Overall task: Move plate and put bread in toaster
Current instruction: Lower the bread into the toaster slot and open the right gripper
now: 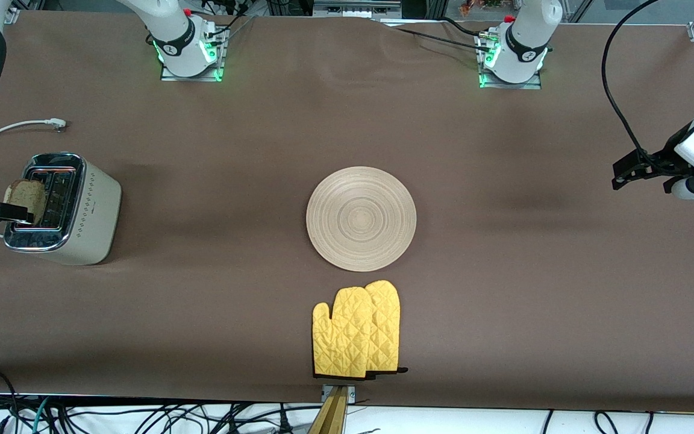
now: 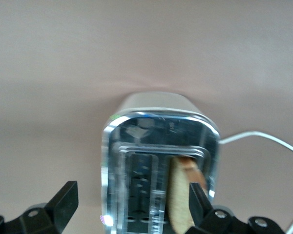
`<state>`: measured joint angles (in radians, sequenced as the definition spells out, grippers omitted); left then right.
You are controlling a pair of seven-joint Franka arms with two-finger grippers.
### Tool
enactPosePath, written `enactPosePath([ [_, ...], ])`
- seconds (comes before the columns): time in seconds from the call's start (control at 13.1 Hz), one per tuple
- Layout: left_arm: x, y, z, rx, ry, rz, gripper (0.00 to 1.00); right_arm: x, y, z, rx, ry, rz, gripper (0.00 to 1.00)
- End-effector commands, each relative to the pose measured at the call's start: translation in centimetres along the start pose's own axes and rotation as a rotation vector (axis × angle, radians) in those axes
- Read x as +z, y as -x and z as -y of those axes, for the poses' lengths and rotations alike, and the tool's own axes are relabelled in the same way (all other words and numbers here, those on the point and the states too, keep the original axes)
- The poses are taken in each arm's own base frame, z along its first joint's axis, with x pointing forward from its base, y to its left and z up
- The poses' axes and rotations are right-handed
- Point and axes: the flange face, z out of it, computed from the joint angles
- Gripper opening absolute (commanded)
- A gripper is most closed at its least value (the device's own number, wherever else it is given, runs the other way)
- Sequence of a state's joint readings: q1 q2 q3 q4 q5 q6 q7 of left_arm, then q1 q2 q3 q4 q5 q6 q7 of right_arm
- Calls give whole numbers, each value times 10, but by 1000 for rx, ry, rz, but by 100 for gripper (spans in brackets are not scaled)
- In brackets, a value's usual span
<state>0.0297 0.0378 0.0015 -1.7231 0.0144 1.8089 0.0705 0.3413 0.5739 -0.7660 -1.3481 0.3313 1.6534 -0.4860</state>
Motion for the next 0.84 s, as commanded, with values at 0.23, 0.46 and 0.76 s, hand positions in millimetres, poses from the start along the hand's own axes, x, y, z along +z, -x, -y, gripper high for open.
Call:
enactPosePath([
  [0.23, -5, -2, 0, -7, 17, -4, 100, -39, -9, 103, -153, -16, -43, 100],
  [0.46, -5, -2, 0, -6, 15, -4, 100, -59, 8, 129, -253, -37, -60, 100],
  [0.76, -5, -2, 0, -6, 15, -4, 100, -86, 25, 165, -364, 64, -110, 100],
])
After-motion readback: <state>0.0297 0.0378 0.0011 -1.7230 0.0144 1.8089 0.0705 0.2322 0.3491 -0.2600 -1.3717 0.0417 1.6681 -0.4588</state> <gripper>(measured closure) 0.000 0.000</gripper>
